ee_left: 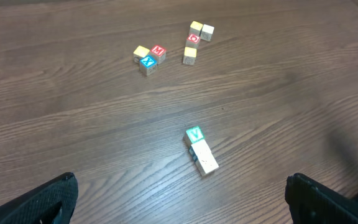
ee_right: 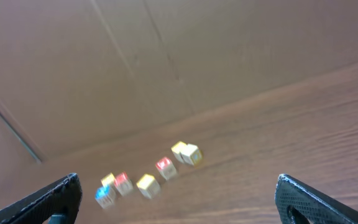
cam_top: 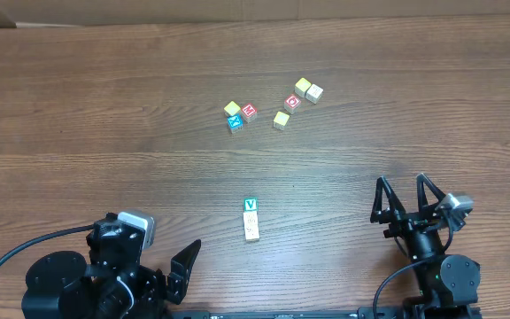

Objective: Flip 5 blocks

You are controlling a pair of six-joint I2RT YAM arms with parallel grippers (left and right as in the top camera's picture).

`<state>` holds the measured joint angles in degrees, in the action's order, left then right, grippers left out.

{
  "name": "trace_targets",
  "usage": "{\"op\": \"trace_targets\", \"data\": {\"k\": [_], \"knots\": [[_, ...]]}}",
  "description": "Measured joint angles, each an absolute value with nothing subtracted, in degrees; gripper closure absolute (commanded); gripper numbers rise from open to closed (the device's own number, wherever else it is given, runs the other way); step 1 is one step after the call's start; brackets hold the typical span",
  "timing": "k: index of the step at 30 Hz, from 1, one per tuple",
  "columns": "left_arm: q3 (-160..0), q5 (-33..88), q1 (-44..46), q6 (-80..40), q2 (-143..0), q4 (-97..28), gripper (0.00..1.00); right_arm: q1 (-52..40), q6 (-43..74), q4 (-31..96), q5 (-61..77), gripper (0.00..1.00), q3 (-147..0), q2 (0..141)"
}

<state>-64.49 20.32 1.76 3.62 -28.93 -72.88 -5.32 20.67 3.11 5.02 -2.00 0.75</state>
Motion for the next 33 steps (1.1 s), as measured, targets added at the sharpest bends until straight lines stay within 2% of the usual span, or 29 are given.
{"op": "trace_targets", "data": {"k": [11,33], "knots": [[-64.5,20.3,1.8,3.6,-28.9,-72.9,0.00,-5.3,15.2,4.7,5.6,0.00,-1.1,0.7],[-64.5,20.3,1.8,3.6,-28.9,-72.9,0.00,-5.3,14.9,4.7,5.6,0.00,-1.1,0.7]]}}
